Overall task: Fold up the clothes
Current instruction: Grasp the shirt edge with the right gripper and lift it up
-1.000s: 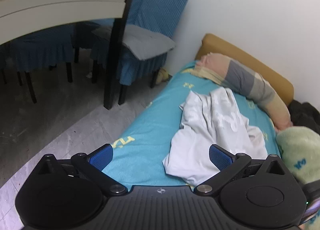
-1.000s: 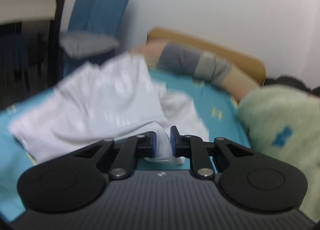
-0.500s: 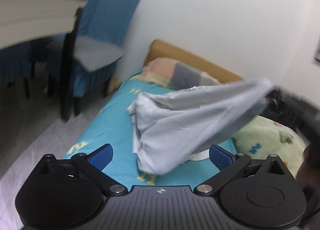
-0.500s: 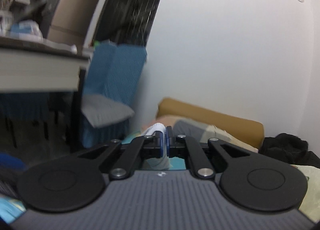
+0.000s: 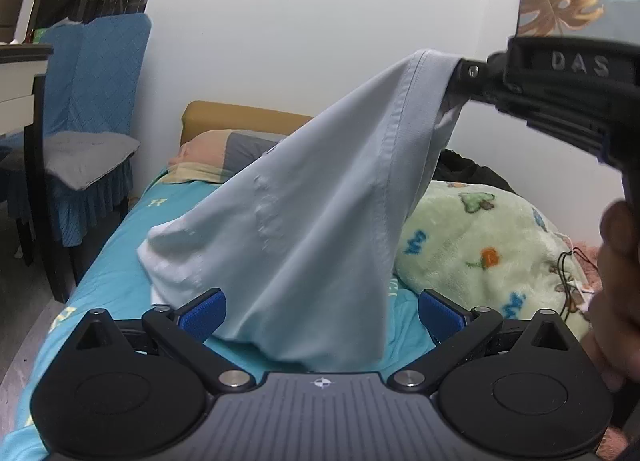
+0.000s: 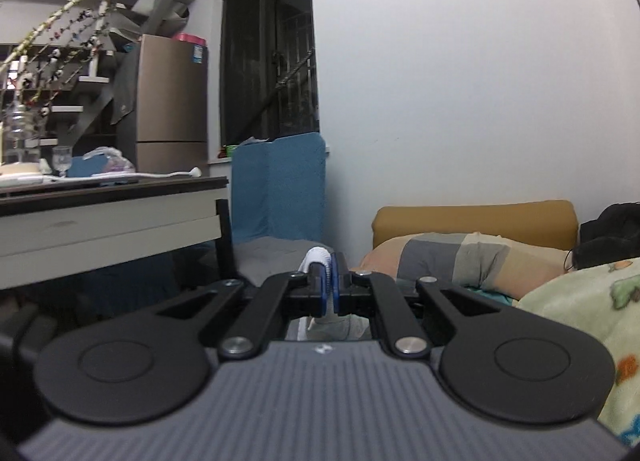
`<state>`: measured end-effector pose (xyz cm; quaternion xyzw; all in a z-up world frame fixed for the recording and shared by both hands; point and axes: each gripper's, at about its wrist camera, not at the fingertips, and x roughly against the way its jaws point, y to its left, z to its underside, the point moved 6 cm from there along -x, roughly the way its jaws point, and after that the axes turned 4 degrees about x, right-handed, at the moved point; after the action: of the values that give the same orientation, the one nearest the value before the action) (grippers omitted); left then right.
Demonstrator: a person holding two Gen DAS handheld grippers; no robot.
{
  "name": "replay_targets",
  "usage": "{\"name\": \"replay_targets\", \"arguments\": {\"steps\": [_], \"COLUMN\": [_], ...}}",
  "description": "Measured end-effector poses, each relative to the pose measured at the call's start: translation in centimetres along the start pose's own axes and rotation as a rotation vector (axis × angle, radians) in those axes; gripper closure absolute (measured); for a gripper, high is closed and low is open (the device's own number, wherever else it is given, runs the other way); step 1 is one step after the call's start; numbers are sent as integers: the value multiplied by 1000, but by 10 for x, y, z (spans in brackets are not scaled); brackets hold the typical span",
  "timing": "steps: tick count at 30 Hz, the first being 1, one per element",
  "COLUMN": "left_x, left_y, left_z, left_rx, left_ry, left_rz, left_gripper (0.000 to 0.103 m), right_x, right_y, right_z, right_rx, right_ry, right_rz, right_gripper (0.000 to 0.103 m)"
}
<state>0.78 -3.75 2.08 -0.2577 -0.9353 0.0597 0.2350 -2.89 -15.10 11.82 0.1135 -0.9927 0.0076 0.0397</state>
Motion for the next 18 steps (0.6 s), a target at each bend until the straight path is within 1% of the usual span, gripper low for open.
{"name": "replay_targets", "arguments": {"steps": [2, 4, 7, 9, 11, 13, 14, 16, 18], "left_x": [-15, -30, -36, -43, -44, -44, -44, -52, -55], "left_y": [-7, -12, -30, -30, -21, -9, -3, 5, 14], "left_z": [3, 6, 12, 12, 8, 3, 2, 1, 6], "left_rx": [-20, -64, -136, -155, -106, -52, -38, -51, -79], "left_ry": [-20, -65, -171, -207, -225, -237, -233, -203, -170], "left_rz": [-6, -43, -151, -239, -321, -386, -410, -454, -507], "left_gripper": [0, 0, 0, 0, 0, 0, 0, 0, 0], "right_x": [3, 2, -2, -6, -13, -25, -31, -42, -43], "right_y": [-9, -22, -40, -48, -54, -60, -65, -66, -57], "right_z": [10, 20, 35, 46, 59, 75, 84, 100, 105], "right_rx": [-3, -38, -113, -137, -98, -74, -84, -96, -37], "right_ry": [6, 17, 27, 32, 54, 120, 167, 236, 229], "right_rz": [-13, -34, -57, -63, -20, 23, 27, 27, 41], "right_gripper": [97, 97, 97, 97, 97, 97, 97, 97, 97]}}
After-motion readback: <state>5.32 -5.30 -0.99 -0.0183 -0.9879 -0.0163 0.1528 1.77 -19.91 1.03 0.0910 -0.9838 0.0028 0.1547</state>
